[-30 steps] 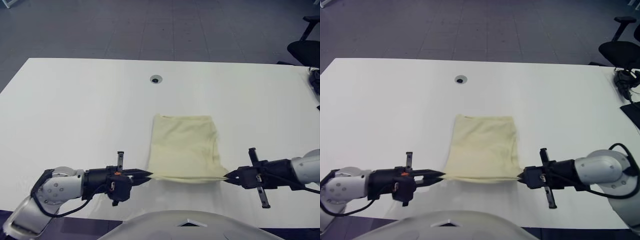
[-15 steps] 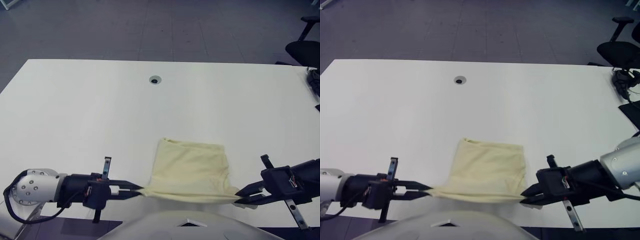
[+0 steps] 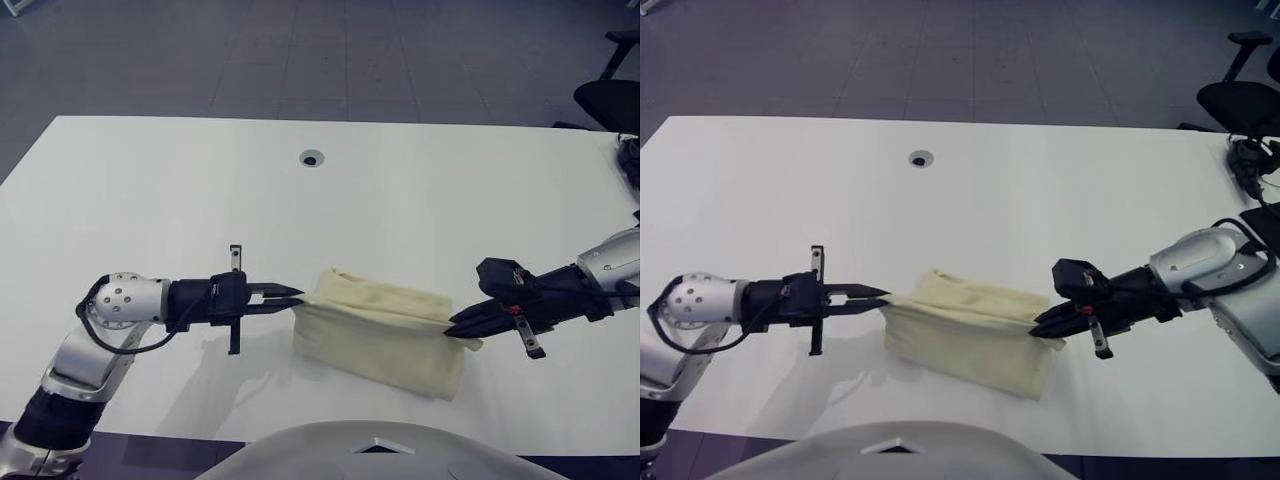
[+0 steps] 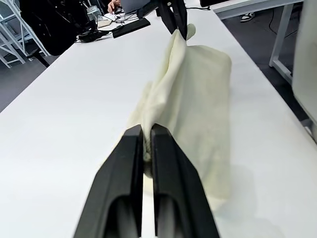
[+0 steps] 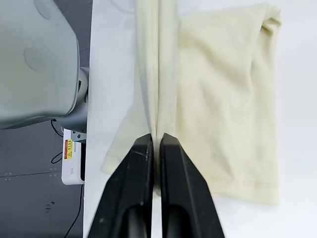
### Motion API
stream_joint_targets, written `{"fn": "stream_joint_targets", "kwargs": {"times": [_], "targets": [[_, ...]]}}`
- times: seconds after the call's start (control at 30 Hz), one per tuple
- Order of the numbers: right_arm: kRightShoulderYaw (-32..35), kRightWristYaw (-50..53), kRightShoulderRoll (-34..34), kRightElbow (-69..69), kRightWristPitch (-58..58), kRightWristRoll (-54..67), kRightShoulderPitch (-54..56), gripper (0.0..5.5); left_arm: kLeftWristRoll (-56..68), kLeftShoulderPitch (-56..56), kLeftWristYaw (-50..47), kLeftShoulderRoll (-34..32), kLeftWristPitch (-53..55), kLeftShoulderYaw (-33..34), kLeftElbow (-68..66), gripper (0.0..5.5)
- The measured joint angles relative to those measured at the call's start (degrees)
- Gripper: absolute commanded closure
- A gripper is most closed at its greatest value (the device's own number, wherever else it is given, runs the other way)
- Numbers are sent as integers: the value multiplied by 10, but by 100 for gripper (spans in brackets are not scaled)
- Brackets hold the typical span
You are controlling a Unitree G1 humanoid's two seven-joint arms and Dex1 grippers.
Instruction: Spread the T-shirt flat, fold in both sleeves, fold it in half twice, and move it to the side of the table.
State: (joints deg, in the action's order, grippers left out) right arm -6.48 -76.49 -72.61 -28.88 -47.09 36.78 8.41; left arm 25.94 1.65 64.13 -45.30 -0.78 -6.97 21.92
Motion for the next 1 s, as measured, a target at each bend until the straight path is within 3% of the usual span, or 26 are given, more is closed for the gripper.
{"fn": "stream_joint_targets", "kwargs": {"times": [0.37,0.8,0.87,1.0], "targets": [[-40,53,63,86,16,-59,-5,549,-120,-103,-34,88,-63,-54,-115,545],[-42,69,81,120,7,-79,24,549,-239,-128,-83,131,-156,-93,-219,545],[-45,74,84,127,10,-87,26,501,-251,-129,-92,134,-166,-100,-233,545],[-59,116,116,160,39,-139,31,436,-285,-133,-131,157,-166,-104,-260,464]]}}
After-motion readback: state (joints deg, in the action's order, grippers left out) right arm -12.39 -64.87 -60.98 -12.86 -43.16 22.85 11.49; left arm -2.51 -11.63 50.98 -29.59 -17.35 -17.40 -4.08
